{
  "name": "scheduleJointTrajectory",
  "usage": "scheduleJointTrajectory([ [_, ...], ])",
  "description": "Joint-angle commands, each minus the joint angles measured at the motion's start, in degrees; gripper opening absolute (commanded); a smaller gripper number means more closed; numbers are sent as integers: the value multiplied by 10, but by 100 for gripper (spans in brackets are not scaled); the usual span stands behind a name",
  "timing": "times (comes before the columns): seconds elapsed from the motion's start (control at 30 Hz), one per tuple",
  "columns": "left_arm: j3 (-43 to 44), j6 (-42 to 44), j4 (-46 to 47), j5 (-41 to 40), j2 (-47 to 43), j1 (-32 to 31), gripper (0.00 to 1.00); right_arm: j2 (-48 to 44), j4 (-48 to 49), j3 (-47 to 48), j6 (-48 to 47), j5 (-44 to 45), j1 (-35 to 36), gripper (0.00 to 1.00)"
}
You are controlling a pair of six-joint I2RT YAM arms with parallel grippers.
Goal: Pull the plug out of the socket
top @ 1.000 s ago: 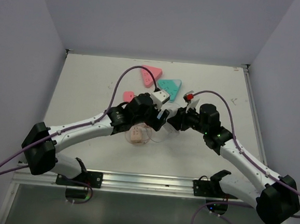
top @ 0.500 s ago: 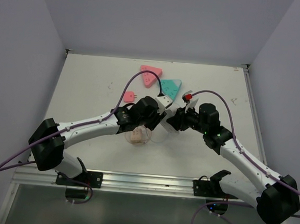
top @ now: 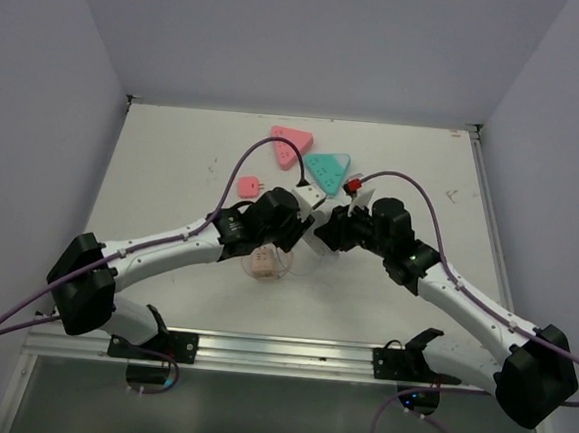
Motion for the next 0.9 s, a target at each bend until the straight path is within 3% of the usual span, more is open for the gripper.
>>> scheduleJointTrajectory([
  [0.0,-4,-23,-30,20,-87,-8,0,29,-52,12,-7,252,-25,0],
  [0.27,-27,-49,-77,30,-173,-7,0,34,-56,11,4,287,-31,0],
  [0.43,-65,-80,-61,-20,-189,-6,0,-6,-15,-5,14,214,-38,0],
  [0.63,-91,-110,21,-63,-131,3,0,-52,31,-33,37,158,-46,0],
  [0.87,-78,-131,130,-80,-3,44,2,-72,55,-53,69,132,-52,0],
])
